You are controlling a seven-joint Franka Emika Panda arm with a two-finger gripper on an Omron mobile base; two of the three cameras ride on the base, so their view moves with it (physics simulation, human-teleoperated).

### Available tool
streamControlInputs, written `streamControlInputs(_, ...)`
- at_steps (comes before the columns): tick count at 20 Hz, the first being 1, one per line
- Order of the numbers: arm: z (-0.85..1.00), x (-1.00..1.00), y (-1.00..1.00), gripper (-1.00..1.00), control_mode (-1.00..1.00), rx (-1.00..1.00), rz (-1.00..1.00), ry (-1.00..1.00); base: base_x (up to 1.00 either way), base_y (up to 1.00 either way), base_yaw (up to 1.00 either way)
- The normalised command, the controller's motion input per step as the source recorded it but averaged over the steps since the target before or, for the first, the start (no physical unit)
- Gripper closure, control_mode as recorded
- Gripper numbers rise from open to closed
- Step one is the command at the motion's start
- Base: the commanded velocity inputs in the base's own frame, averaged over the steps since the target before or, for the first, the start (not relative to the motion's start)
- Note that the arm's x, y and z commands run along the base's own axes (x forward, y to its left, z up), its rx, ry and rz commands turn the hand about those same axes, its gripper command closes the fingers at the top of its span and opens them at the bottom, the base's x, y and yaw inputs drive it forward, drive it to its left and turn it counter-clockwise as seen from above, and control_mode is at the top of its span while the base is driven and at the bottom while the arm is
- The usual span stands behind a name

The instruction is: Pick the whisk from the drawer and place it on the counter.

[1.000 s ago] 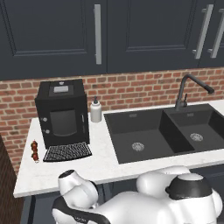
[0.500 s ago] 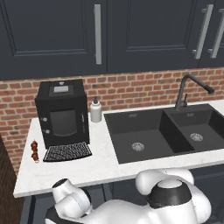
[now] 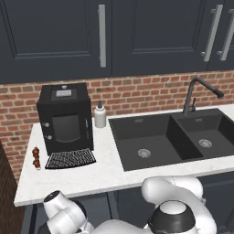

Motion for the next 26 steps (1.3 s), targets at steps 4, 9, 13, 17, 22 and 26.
streamControlInputs(4, -0.37, -0.21, 0.22, -1.00, -1.00, -0.06, -0.08, -0.03, 0.00, 0.00, 0.00)
streamControlInputs(9, -0.23, -0.06, 0.10, -1.00, -1.00, -0.03, -0.07, -0.03, 0.00, 0.00, 0.00)
streamControlInputs(13, -0.26, -0.03, 0.02, 1.00, -1.00, -0.02, -0.07, -0.04, 0.00, 0.00, 0.00)
streamControlInputs(17, -0.25, 0.00, 0.00, 1.00, -1.00, 0.00, -0.05, -0.16, 0.00, 0.00, 0.00)
streamControlInputs(22, -0.13, -0.06, 0.00, 1.00, -1.00, 0.00, 0.00, -0.16, 0.00, 0.00, 0.00)
streamControlInputs(26, -0.06, -0.23, 0.00, 1.00, -1.00, 0.00, 0.00, -0.18, 0.00, 0.00, 0.00)
